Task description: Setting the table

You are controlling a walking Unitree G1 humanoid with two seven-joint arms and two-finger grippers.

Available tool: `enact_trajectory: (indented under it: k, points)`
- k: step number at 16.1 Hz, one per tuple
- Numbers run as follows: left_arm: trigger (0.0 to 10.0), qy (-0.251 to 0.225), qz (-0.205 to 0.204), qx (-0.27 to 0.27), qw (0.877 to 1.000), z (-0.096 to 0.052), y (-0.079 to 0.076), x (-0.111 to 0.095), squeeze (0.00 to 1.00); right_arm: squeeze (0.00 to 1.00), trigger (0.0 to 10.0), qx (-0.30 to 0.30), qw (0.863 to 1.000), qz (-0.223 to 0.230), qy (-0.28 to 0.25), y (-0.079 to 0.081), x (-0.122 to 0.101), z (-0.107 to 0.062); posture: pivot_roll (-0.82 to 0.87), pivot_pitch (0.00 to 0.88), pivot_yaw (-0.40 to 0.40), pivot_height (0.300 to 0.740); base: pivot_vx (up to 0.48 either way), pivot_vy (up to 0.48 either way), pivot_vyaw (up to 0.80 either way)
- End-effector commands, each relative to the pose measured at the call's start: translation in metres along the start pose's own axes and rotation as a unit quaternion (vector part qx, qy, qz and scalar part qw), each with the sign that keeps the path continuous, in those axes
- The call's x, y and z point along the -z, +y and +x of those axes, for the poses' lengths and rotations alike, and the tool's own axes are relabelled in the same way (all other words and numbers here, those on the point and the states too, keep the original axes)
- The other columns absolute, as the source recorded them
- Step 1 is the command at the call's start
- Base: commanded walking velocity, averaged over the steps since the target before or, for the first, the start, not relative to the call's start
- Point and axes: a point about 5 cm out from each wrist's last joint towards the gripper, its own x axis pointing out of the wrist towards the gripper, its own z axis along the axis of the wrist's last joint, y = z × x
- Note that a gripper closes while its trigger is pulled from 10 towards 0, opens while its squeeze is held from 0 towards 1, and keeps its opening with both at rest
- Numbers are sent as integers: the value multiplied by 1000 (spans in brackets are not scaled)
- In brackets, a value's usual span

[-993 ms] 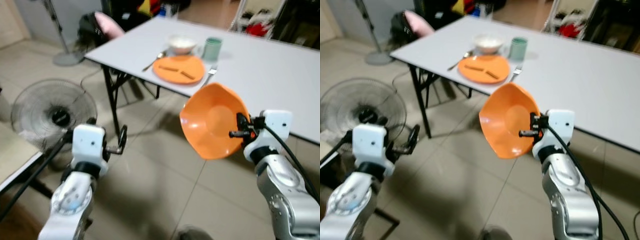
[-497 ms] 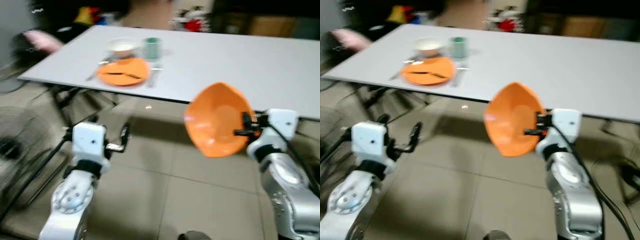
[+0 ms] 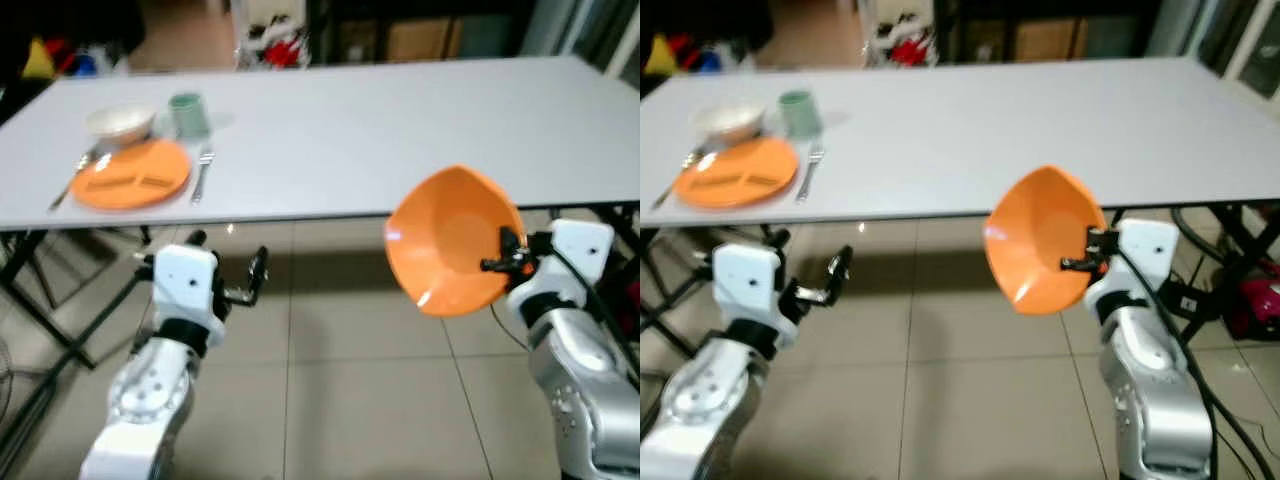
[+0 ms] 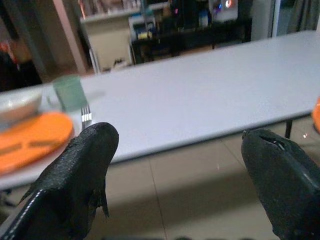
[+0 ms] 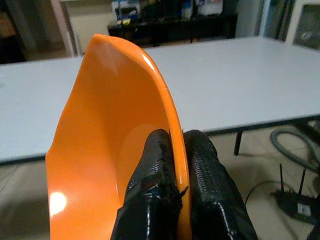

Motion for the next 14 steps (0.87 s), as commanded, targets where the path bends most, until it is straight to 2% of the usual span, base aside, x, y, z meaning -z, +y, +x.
enact_trajectory:
  k: [1, 4, 7, 8, 9, 14]
  points:
    - [10000, -2, 7, -6, 1000, 3, 4, -2, 0, 0, 10000, -24, 999, 16, -36, 7, -17, 5, -146, 19, 45, 740, 292, 0, 0]
    - [10000, -10, 7, -4, 1000, 7, 4, -5, 0, 0, 10000, -13, 997, 70, -38, 0, -26, 22, -138, 7, 48, 740, 292, 0, 0]
    - [10000, -14, 12, -4, 1000, 10, 6, -6, 0, 0, 10000, -52, 989, 138, -27, 5, -30, 33, -130, 0, 53, 740, 294, 0, 0]
    - [10000, -14, 12, -5, 1000, 10, 7, -6, 0, 0, 10000, -59, 987, 148, -26, 7, -31, 34, -133, 0, 58, 740, 292, 0, 0]
    - [10000, -14, 13, -5, 1000, 12, 7, -6, 0, 0, 10000, -89, 982, 167, -13, 12, -34, 39, -139, 0, 68, 740, 292, 0, 0]
    - [10000, -17, 11, -2, 1000, 17, 7, -6, 0, 0, 10000, -95, 979, 180, -1, 17, -33, 44, -144, 0, 77, 740, 292, 0, 0]
